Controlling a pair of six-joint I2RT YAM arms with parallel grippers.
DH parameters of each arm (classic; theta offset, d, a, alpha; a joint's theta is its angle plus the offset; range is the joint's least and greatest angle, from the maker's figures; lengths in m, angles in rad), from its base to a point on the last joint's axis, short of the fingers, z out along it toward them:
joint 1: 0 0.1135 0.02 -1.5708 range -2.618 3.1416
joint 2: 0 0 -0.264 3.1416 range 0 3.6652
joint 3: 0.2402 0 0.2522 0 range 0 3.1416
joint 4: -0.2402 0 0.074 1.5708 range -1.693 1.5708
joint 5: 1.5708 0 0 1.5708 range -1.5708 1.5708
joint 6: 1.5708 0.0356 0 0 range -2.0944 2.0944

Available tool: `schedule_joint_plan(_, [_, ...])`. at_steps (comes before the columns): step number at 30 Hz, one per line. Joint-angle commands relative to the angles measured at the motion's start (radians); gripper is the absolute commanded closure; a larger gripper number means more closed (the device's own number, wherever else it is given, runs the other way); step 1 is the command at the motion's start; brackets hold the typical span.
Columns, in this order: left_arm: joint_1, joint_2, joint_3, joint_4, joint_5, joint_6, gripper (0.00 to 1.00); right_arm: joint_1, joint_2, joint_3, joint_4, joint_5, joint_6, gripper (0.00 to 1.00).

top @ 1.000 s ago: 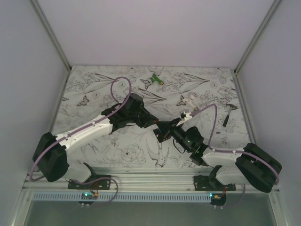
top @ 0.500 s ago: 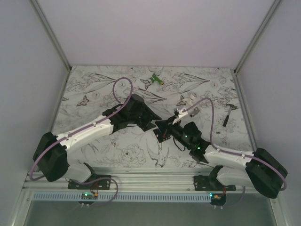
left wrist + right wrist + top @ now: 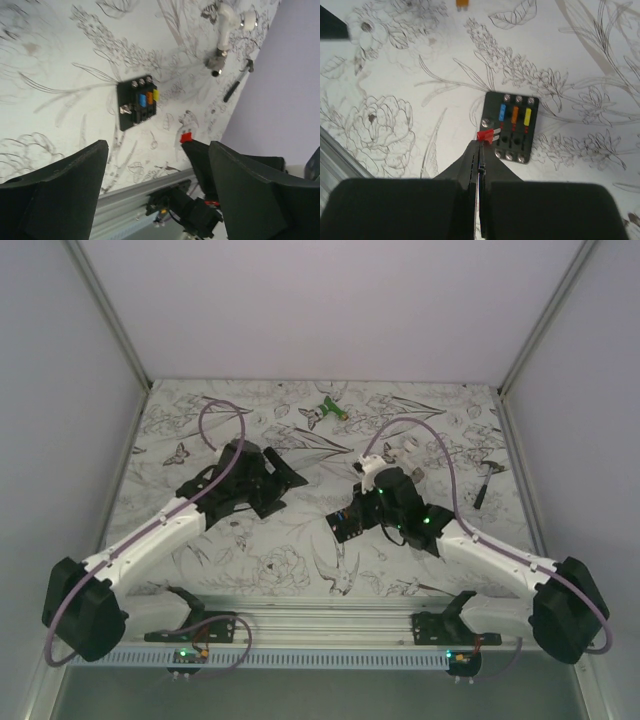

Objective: Snap on the fuse box
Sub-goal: Pick up the fuse from the center of the board.

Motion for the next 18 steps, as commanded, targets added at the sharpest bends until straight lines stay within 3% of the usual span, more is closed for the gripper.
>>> schedule_joint_plan(1, [0.068, -0.045, -0.040, -0.085, 0.001, 0.225, 0.13, -0.040, 0.060, 0.131, -0.305, -0.054, -0.065, 1.00])
schedule_joint_plan(6, [0.131, -0.084, -0.092, -0.117, -0.001, 0.387, 0.01, -0.062, 0.157, 0.251, -0.474, -0.061, -0.095, 1.00])
schedule_joint_plan(18, [0.157, -0.079, -0.174, -0.120, -0.067, 0.580, 0.00, -0.074, 0.334, 0.403, -0.579, -0.171, -0.132, 1.00])
